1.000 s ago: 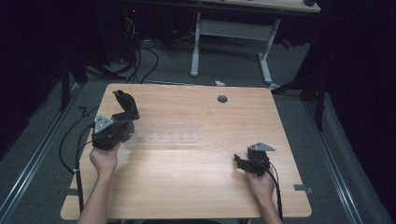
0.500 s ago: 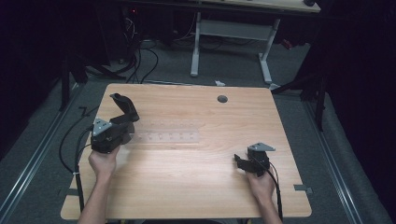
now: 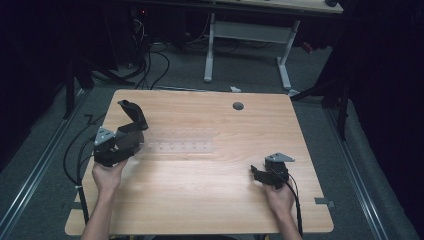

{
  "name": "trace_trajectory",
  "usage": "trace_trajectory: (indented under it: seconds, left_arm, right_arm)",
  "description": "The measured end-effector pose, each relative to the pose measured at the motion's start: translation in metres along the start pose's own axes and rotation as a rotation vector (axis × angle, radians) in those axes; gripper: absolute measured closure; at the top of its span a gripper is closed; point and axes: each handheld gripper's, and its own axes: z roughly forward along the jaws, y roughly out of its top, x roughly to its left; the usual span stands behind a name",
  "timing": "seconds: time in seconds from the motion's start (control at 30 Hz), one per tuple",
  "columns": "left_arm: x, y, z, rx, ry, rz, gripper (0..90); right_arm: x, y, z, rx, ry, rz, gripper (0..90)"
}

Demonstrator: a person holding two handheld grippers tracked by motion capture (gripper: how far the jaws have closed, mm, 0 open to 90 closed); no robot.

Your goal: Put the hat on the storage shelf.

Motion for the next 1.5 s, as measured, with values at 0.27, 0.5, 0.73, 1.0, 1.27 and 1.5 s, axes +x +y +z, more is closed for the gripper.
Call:
trace_trajectory:
  seconds: [0.27,0.5,0.73,1.0,1.27,1.5]
  left_arm:
    - [-0.004,0.004,-0.01,-0.001,0.006,0.022,34.1]
    - [0.001,0.008,-0.023,-0.017,0.011,0.002,32.5]
    - [0.002,0.008,-0.037,-0.046,0.013,-0.029,32.0]
    - [0.0,0.0,-0.051,-0.04,0.008,-0.03,32.1]
    - [-0.004,-0.006,-0.07,-0.045,0.004,-0.048,33.1]
    - [-0.01,-0.01,-0.079,-0.039,-0.027,-0.055,33.9]
  right_arm:
    - [0.0,0.0,0.0,0.0,0.0,0.002,35.4]
    - [0.0,0.0,0.0,0.001,0.001,0.003,35.3]
    - [0.0,0.0,0.0,0.001,0.0,0.003,35.4]
    - [0.0,0.0,0.0,0.001,0.0,0.003,35.3]
    - [0.0,0.0,0.0,0.0,0.0,0.002,35.3]
    - [0.0,0.0,0.0,0.0,0.001,0.003,35.3]
